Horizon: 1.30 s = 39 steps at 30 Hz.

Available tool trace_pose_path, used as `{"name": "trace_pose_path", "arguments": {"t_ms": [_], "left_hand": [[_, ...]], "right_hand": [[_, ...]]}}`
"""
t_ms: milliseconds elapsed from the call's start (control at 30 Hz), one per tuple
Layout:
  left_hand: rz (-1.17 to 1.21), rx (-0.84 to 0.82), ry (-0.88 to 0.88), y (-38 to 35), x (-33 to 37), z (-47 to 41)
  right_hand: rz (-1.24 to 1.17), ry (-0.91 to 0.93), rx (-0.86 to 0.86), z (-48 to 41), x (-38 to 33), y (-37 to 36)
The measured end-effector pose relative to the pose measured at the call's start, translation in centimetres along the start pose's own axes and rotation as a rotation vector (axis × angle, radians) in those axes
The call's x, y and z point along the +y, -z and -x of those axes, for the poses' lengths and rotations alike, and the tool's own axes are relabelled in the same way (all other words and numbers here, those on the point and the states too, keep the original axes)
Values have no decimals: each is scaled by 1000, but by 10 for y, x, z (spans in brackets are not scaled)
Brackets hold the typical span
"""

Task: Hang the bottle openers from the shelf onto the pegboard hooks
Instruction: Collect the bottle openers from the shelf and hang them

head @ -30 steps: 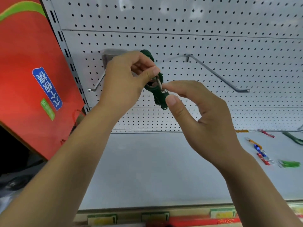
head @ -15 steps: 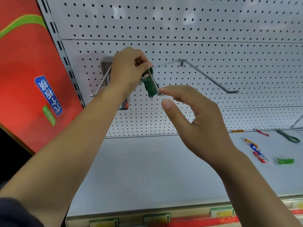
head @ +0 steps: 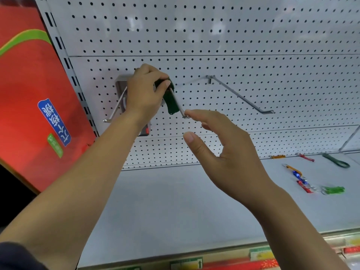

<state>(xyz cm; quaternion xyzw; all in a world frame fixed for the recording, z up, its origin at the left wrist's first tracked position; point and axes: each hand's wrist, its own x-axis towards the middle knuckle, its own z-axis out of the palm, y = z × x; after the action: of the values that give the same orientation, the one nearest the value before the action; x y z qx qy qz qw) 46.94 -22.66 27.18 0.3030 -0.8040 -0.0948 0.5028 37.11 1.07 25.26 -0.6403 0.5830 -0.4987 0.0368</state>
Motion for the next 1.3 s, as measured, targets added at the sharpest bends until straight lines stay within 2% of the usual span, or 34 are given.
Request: {"name": "trace_pose_path", "arguments": {"t_ms": [300, 467, 633, 933, 1300], "left_hand": [[-7, 4, 74, 7, 8, 46], [-111, -75, 53, 6, 12, 94], [-110, -157, 16, -18, 23, 147], [-100, -473, 11, -105, 81, 186], [-55, -645, 16, -280, 184, 184]], "right_hand": [[60, 0, 23, 14, 18, 0], [204, -27, 38, 30, 47, 1], [341, -96, -7, 61, 85, 11], [440, -329, -18, 120, 170, 61], [507, -589, 3, 172, 306, 202]]}}
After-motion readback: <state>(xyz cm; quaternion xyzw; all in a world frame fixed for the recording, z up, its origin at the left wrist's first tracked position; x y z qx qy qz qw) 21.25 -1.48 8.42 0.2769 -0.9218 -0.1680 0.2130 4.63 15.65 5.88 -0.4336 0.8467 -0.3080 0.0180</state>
